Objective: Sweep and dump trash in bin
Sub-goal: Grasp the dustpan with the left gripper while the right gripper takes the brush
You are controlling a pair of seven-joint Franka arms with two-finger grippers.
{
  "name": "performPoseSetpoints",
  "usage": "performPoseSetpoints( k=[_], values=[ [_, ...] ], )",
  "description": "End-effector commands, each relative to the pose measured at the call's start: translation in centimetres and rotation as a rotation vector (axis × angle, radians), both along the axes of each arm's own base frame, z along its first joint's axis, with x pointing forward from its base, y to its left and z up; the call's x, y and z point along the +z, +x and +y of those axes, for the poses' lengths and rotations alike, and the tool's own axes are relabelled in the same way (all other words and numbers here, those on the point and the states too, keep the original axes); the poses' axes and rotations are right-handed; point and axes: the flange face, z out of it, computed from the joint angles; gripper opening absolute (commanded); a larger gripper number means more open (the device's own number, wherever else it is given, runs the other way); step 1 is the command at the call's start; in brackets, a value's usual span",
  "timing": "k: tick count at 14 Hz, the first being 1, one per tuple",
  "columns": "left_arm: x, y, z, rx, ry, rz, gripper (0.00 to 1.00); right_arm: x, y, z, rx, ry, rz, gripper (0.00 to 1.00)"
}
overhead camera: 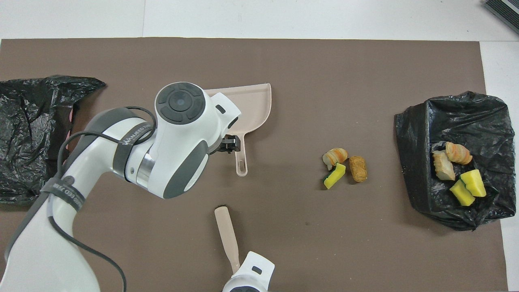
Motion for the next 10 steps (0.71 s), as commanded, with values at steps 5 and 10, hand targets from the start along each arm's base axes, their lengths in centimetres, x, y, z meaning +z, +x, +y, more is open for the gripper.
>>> performPoseSetpoints(
  k=[5, 10],
  values=[
    [-2.2, 0.2, -4.1, 0.075, 0.002, -0.029, 1.00, 10.1, 2.3, -10.4, -0.004, -0.151, 0.020, 0.00],
    [-4.5, 0.3, -5.1, 0.097, -0.019, -0.034, 1.00, 13.8, 6.1, -19.2, -0.072, -0.225, -0.007, 0.00]
  ],
)
